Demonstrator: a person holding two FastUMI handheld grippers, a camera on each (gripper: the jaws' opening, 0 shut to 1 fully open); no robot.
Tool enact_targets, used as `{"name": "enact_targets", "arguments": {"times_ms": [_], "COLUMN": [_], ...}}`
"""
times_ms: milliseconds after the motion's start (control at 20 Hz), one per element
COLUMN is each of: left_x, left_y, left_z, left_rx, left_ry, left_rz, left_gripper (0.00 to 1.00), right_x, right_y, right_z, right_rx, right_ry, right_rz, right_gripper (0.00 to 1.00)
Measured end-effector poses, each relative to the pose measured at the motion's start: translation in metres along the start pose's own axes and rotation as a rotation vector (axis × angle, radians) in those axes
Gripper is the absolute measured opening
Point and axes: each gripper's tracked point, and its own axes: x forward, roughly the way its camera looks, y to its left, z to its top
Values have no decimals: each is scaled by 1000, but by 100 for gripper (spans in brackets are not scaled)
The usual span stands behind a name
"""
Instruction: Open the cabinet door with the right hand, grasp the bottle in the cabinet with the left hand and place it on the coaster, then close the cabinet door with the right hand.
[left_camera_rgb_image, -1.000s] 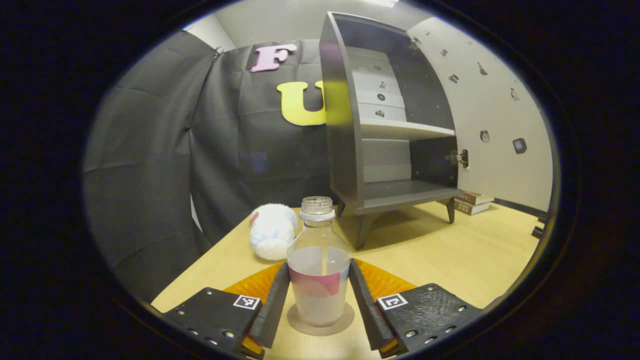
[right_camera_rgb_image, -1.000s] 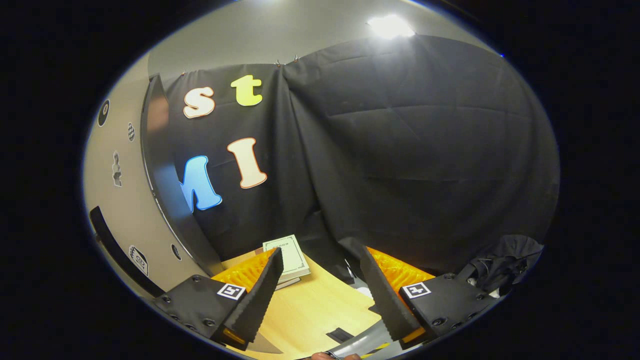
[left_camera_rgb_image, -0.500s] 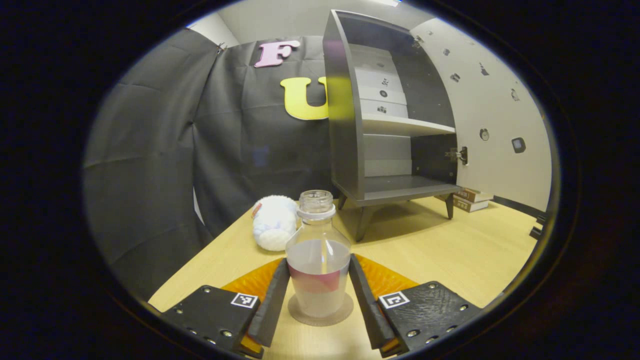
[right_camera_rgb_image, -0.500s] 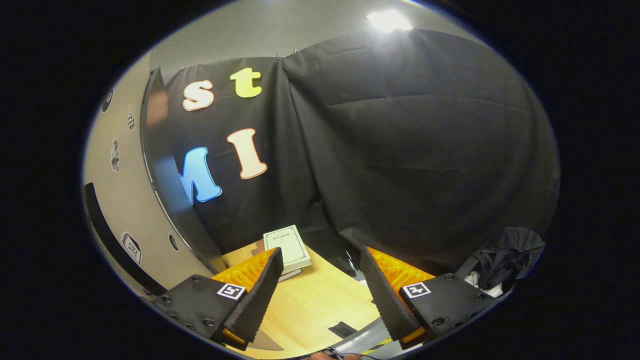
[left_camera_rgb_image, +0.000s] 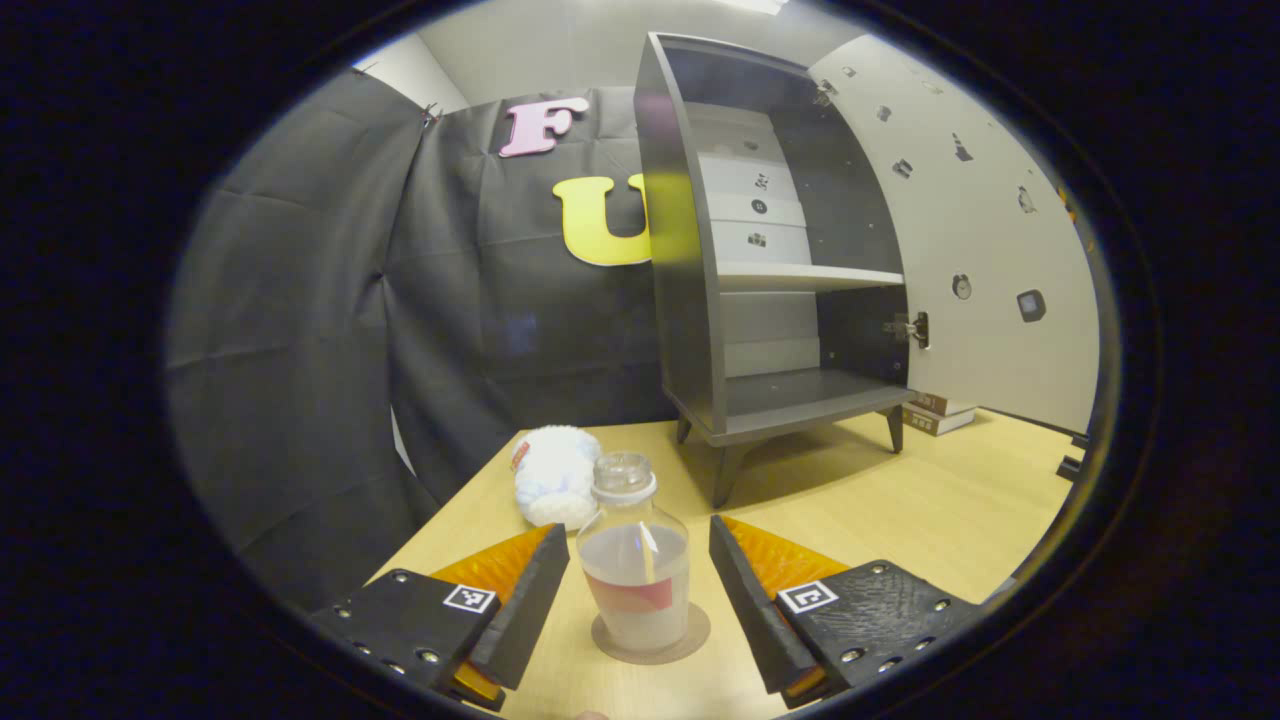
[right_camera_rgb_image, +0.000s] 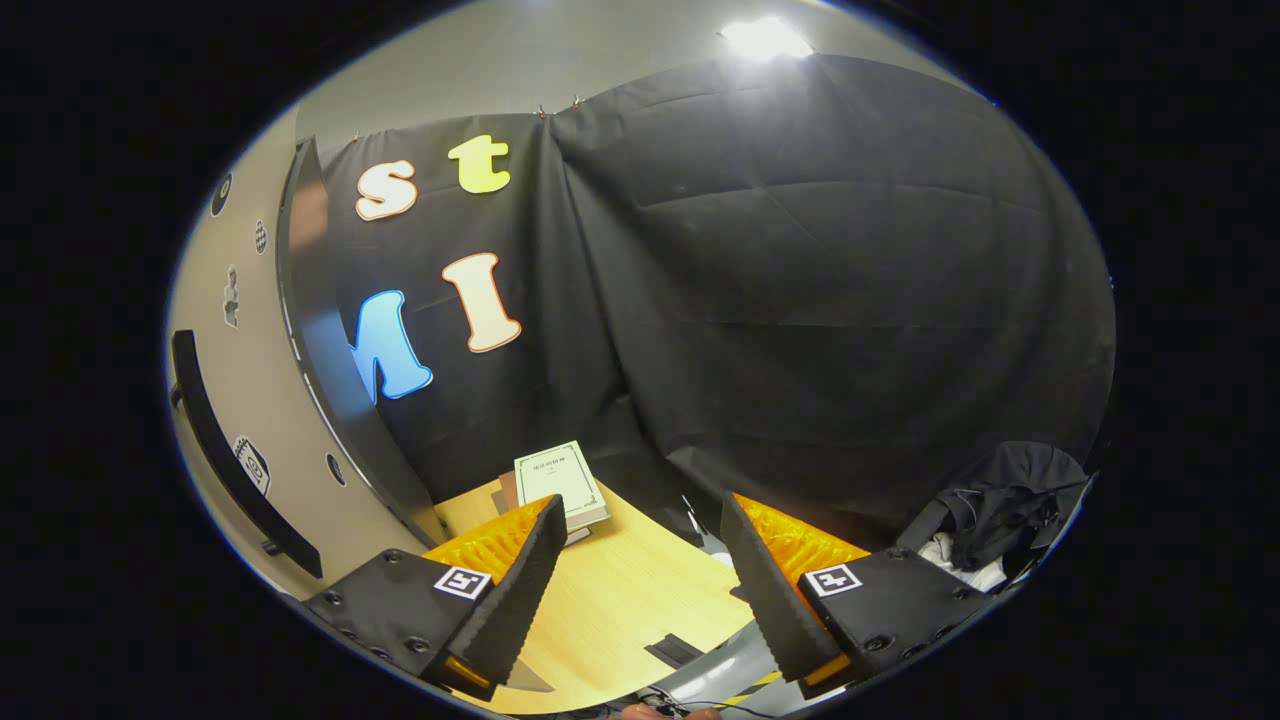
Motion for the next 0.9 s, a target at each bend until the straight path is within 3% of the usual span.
{"name": "enact_targets", "arguments": {"times_ms": [400, 650, 750, 900], "left_x": [-56, -82, -81, -74], "left_y": [24, 17, -2, -27], "left_z": [99, 189, 222, 234], "left_rx": [-18, -12, -25, -27], "left_ry": [-38, -66, -81, -19], "left_rz": [90, 163, 148, 150], "left_gripper": [87, 85, 85, 86], "right_x": [8, 6, -1, -8], "right_y": [1, 6, 11, 37], "right_z": [-5, 26, 41, 53], "right_rx": [23, -27, -60, -104], "right_ry": [-13, -70, -115, -139], "right_rz": [36, 117, 153, 260], "right_gripper": [98, 98, 98, 98]}}
